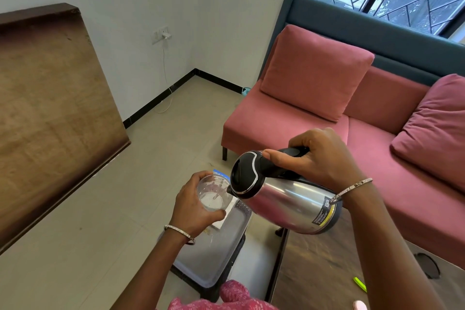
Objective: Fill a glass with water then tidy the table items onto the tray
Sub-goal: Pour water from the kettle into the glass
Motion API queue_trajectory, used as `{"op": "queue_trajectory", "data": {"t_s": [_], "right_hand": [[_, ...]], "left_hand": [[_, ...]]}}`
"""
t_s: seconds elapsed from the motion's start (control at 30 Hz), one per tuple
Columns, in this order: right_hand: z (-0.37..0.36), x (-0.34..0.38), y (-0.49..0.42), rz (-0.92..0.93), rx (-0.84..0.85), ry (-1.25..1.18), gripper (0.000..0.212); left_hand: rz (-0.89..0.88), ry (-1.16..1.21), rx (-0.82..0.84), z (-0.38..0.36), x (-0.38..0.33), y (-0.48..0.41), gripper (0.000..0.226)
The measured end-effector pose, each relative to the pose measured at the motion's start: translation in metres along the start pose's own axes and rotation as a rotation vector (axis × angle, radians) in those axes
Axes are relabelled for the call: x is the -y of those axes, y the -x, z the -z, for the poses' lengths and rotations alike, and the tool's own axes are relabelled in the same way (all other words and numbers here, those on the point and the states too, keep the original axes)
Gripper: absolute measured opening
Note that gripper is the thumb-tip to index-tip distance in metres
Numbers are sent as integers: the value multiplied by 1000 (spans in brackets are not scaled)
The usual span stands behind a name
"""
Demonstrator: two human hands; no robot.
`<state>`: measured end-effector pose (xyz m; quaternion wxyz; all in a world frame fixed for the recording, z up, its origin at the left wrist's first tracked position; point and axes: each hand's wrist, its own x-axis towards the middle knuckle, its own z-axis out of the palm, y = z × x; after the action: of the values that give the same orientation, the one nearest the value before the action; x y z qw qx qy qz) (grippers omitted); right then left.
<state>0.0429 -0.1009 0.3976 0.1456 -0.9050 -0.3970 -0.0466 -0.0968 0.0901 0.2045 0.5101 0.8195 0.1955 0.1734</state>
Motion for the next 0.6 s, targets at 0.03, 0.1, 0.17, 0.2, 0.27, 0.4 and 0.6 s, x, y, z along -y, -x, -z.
{"op": "queue_trajectory", "data": {"t_s": [0.03,0.1,0.17,0.2,0.27,0.4,0.6], "right_hand": [[0,0,0,2,1,2,82],[0,1,1,5,0,9,81],[0,1,1,7,0,11,80],[0,1,1,7,3,11,80],[0,1,1,3,9,13,81],[0,1,0,-2,11,12,81],[-1,1,1,4,7,17,81]], "left_hand": [[-4,-2,0,0,0,0,85],[-6,-4,6,-1,1,1,86],[-2,-2,9,-2,1,2,86],[2,1,8,-2,1,2,86],[9,6,13,-2,1,2,86],[14,12,23,-3,1,3,86],[12,10,25,-2,1,2,86]]}}
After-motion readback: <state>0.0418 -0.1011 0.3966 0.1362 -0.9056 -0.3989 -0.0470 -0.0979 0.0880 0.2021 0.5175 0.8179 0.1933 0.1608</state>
